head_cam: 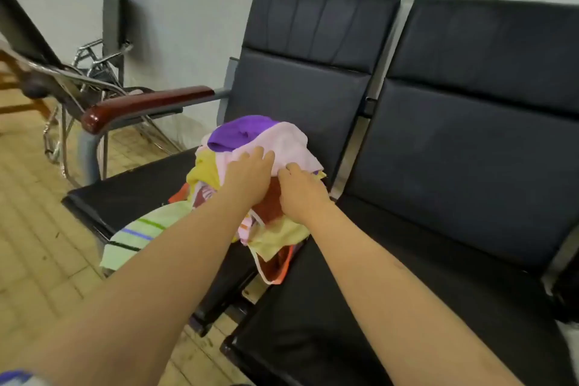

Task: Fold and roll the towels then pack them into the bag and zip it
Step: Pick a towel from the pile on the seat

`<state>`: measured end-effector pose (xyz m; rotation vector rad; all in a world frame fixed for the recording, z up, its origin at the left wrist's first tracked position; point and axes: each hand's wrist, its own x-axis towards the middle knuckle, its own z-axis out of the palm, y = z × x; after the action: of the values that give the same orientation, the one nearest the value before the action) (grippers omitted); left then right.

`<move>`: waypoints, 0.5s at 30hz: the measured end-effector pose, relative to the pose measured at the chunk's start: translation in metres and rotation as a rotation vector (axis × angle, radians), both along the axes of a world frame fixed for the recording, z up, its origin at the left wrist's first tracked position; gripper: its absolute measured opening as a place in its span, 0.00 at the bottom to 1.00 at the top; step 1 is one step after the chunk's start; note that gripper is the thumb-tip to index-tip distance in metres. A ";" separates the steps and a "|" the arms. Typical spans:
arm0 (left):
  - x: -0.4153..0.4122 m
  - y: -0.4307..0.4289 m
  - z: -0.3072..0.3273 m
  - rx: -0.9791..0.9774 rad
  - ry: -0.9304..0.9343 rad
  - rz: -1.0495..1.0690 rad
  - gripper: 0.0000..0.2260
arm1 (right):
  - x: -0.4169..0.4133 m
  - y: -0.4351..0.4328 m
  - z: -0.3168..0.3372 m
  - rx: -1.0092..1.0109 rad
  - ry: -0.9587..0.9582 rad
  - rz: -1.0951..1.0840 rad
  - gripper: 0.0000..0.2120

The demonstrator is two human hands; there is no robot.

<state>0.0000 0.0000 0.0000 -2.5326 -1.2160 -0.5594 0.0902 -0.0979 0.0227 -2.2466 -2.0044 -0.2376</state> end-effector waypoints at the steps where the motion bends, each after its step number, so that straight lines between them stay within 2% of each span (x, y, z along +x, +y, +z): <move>1: -0.002 0.004 -0.002 -0.024 0.039 0.024 0.17 | -0.001 0.006 0.000 -0.025 0.043 -0.024 0.16; 3: -0.004 0.011 -0.008 -0.074 0.038 0.046 0.18 | 0.001 0.016 -0.002 -0.068 0.110 -0.052 0.18; 6: -0.003 0.017 -0.013 -0.207 -0.065 0.070 0.10 | 0.004 0.032 -0.008 -0.146 0.196 -0.044 0.20; 8: -0.001 0.020 -0.010 -0.294 -0.241 0.035 0.08 | 0.005 0.037 -0.011 -0.159 0.238 -0.023 0.21; 10: 0.005 0.018 0.001 -0.302 -0.460 -0.019 0.06 | 0.009 0.040 -0.014 -0.119 0.266 -0.040 0.20; 13: 0.012 0.009 0.043 -0.440 -0.829 -0.095 0.06 | 0.020 0.043 -0.010 -0.018 0.370 -0.098 0.21; 15: 0.016 0.000 0.081 -0.374 -0.829 -0.194 0.05 | 0.029 0.040 0.001 0.060 0.434 -0.128 0.25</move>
<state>0.0162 -0.0001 0.0815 -2.8301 -1.4110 -1.6918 0.1195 -0.0582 0.0237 -2.1596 -1.6129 0.1656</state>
